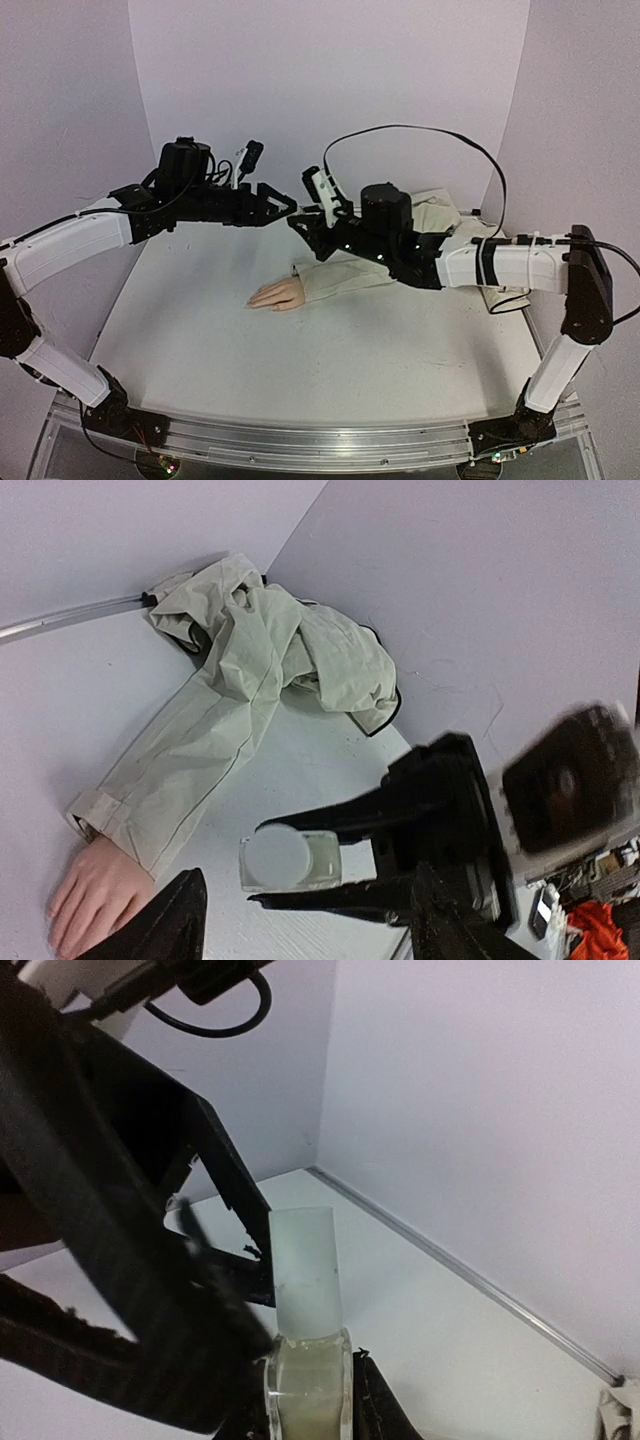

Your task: Paint the nails

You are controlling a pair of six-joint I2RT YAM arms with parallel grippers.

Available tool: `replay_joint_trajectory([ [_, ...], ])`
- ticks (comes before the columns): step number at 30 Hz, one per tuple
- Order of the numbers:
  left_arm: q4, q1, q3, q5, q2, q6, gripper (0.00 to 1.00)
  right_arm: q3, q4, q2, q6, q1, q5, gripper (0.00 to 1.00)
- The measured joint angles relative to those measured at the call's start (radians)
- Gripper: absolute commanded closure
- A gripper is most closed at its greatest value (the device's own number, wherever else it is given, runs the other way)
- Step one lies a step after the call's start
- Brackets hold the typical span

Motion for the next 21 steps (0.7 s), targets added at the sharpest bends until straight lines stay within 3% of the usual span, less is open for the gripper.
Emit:
replay_joint_trajectory([
  [7,0.029,0.018,-0.004,0.134,-0.045,0.025,0.2,-0.012,0.008,-0.069,0.215,-0.239,-0.669,1.0],
  [11,0.114,0.023,-0.01,0.236,-0.064,0.012,0.24,-0.012,0.105,-0.064,0.367,-0.272,-0.945,1.0],
  [15,0.178,0.023,-0.011,0.302,-0.064,-0.013,0.31,-0.012,0.235,-0.05,0.497,-0.254,-1.101,1.0],
  [21,0.235,0.009,-0.011,0.352,-0.045,-0.037,0.42,-0.013,0.335,-0.027,0.601,-0.246,-1.173,1.0],
])
